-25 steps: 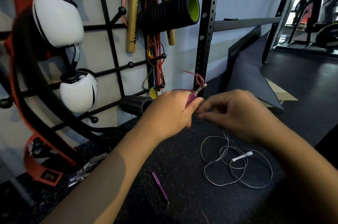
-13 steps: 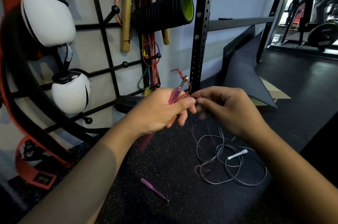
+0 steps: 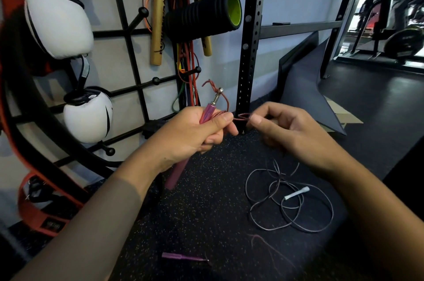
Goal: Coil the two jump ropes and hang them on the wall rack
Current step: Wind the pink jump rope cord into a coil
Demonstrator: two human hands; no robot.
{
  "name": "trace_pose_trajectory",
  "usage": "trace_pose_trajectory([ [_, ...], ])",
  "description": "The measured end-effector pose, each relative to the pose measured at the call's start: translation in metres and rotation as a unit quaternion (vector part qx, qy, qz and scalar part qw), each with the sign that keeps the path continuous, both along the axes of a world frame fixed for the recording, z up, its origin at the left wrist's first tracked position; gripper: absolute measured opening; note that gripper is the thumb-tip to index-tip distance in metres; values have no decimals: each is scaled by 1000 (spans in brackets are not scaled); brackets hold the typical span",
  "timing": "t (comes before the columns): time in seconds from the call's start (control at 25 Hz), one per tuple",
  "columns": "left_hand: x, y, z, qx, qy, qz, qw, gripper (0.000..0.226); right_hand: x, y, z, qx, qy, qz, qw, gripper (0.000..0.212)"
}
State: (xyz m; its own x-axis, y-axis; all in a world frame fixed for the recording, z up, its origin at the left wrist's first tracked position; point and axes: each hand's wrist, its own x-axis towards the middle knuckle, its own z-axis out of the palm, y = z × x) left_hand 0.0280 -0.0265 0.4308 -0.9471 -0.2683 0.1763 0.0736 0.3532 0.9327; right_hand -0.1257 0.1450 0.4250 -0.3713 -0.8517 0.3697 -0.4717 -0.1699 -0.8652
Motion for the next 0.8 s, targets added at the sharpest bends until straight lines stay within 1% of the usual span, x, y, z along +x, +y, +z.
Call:
trace_pose_trajectory([
  [0.12,4,6,0,9,-52,-53,997,35,0,-4,0,-51,21,-20,998,22],
  [0.2,7,10,0,46,-63,-113,990,33,-3,-7,-2,-93,33,-57,993,18],
  [0.24,9,10,0,84,-45,-142,985,31,-5,-8,-4,-106,37,-79,991,17],
  [0.32,12,5,1,199,29,-174,964,28,-10,-8,-11,-107,49,-108,987,18],
  [0.36,12,2,2,267,71,-181,944,28,-11,-9,-17,-94,57,-112,987,19],
  [0.4,11,1,4,336,110,-186,917,28,-10,-11,-23,-77,61,-107,989,21],
  [0.48,5,3,5,451,184,-178,855,33,-3,-19,-37,-33,79,-77,993,27],
  [0.52,0,5,5,490,221,-154,829,36,2,-24,-44,-7,107,-60,992,28],
  [0.56,-6,7,3,510,256,-119,813,38,8,-27,-49,22,145,-43,988,25],
  [0.6,-10,6,1,503,282,-72,814,39,15,-29,-52,52,189,-26,980,20],
  [0.64,-12,3,-1,469,292,-14,833,37,21,-30,-54,85,234,-10,968,15],
  [0.68,-12,-1,-3,402,281,56,870,36,25,-30,-53,113,274,-2,955,11],
  [0.72,-10,-5,-4,288,242,129,918,33,27,-29,-49,128,299,-3,946,8],
  [0.76,-6,-8,-5,130,178,187,958,31,27,-27,-43,128,316,-14,940,10],
  [0.8,-3,-8,-7,-26,105,207,972,29,25,-25,-37,118,326,-33,937,13],
])
